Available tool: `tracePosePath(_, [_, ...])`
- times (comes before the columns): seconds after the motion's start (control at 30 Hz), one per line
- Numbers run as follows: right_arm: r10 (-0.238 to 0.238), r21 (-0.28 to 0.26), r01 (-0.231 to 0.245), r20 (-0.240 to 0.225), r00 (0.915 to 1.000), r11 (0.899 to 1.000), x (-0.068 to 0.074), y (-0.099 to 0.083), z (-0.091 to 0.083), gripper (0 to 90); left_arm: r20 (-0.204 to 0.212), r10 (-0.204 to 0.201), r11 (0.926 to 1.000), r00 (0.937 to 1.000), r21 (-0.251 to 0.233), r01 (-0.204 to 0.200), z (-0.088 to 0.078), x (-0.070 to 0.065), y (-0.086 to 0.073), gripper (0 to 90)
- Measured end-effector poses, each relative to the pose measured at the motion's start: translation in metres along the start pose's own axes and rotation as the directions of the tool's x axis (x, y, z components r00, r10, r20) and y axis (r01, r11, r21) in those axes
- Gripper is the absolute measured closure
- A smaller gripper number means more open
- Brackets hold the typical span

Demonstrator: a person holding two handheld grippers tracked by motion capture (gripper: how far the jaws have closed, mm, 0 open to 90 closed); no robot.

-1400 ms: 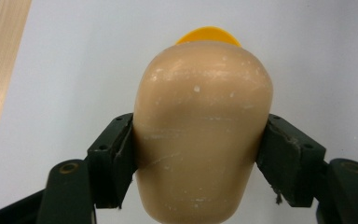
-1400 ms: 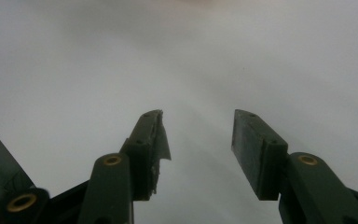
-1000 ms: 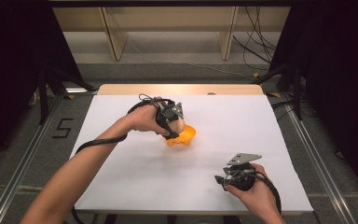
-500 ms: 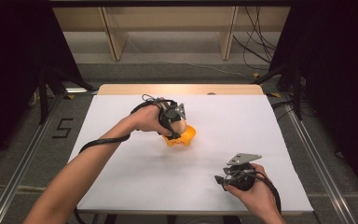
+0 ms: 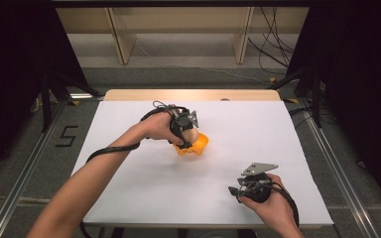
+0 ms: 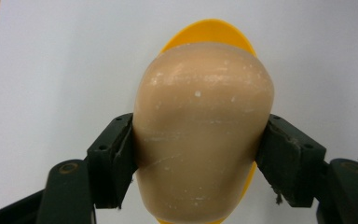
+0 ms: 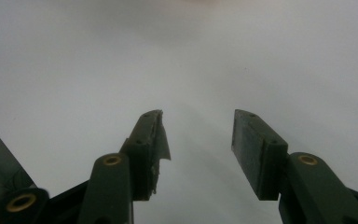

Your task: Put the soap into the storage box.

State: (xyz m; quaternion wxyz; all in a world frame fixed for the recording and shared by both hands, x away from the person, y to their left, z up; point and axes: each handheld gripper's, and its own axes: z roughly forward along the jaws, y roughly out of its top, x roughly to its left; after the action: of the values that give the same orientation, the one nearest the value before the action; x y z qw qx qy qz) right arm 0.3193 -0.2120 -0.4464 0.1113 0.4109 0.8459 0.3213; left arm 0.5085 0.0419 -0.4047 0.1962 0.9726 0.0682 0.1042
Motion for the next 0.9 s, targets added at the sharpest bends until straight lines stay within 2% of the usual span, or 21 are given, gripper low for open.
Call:
tracePosePath(0.1, [0.000,0.001,0.000,0.000,1.0000,1.000,0.0000,0.0000,0.0001,53.3,0.001,0.002,1.0000,1.0000,0.005,-0.002,0.0012,0.0000,0.0003,31.8])
tracePosePath(0.13, [-0.017,-0.004,0.017,0.007,0.9998,1.000,-0.0009,-0.0005,0.0009,53.3,0.002,0.003,1.0000,1.0000,0.007,-0.003,0.0017,-0.0002,0.0004,31.8])
tracePosePath(0.33, [0.005,0.003,-0.005,-0.001,1.0000,1.000,0.0003,0.0001,-0.0002,53.3,-0.001,0.013,0.9999,0.9999,0.011,-0.013,0.0030,-0.0002,0.0017,31.8])
tracePosePath(0.37, [-0.009,0.001,0.009,0.005,0.9999,1.000,-0.0006,-0.0003,0.0003,53.3,0.000,0.017,0.9998,0.9999,0.012,-0.017,0.0034,0.0000,0.0019,31.8])
tracePosePath(0.47, [-0.017,-0.004,0.017,0.008,0.9998,1.000,-0.0009,-0.0004,0.0011,53.2,0.009,0.006,0.9997,0.9999,0.023,-0.006,0.0043,-0.0011,0.0016,31.8])
tracePosePath(0.6, [-0.017,-0.001,0.017,0.007,0.9998,1.000,-0.0005,-0.0003,0.0011,53.3,-0.002,0.005,0.9997,1.0000,0.026,-0.005,0.0058,-0.0003,0.0015,32.0])
tracePosePath(0.67, [0.014,0.012,-0.014,-0.002,0.9999,1.000,0.0015,-0.0002,0.0007,53.2,-0.001,-0.014,0.9998,0.9999,0.015,0.014,0.0044,0.0006,0.0021,31.8])
tracePosePath(0.77, [0.008,0.013,-0.008,0.001,1.0000,1.000,0.0019,-0.0010,0.0017,53.1,0.005,-0.011,0.9999,0.9999,0.004,0.011,0.0023,0.0012,0.0027,28.7])
tracePosePath(0.8, [-0.031,0.004,0.031,0.009,0.9995,0.999,-0.0006,-0.0006,0.0021,53.1,0.010,-0.014,0.9999,0.9998,0.002,0.014,0.0011,0.0001,0.0026,28.7])
tracePosePath(0.83, [-0.029,-0.007,0.029,0.017,0.9994,1.000,-0.0002,-0.0011,0.0032,53.0,0.007,-0.003,1.0000,1.0000,0.000,0.003,0.0000,0.0001,0.0025,27.9])
tracePosePath(0.87, [-0.008,0.003,0.008,0.011,0.9999,1.000,0.0011,-0.0007,0.0022,53.0,0.009,-0.003,1.0000,1.0000,-0.003,0.003,-0.0007,-0.0002,0.0024,27.3])
tracePosePath(0.9, [-0.009,0.003,0.009,0.011,0.9999,1.000,0.0011,-0.0007,0.0021,52.9,0.013,-0.002,1.0000,0.9999,-0.007,0.003,-0.0017,-0.0009,0.0020,26.5])
